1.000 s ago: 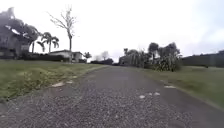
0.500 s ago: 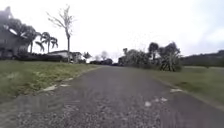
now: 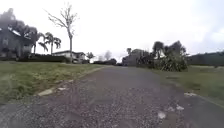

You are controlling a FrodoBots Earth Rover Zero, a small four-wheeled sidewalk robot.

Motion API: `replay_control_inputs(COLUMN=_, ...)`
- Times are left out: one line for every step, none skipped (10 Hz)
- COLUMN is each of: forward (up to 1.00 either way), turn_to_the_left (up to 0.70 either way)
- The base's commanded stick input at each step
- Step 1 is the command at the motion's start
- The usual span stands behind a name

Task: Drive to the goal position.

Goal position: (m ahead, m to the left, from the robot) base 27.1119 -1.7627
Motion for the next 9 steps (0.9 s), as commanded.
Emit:
replay_control_inputs(forward=0.7, turn_to_the_left=0.0)
replay_control_inputs(forward=0.7, turn_to_the_left=0.01)
replay_control_inputs(forward=0.7, turn_to_the_left=0.04)
replay_control_inputs(forward=0.7, turn_to_the_left=0.03)
replay_control_inputs(forward=0.7, turn_to_the_left=-0.15)
replay_control_inputs(forward=0.7, turn_to_the_left=-0.27)
replay_control_inputs(forward=0.7, turn_to_the_left=-0.34)
replay_control_inputs(forward=0.7, turn_to_the_left=-0.1)
replay_control_inputs(forward=0.7, turn_to_the_left=0.0)
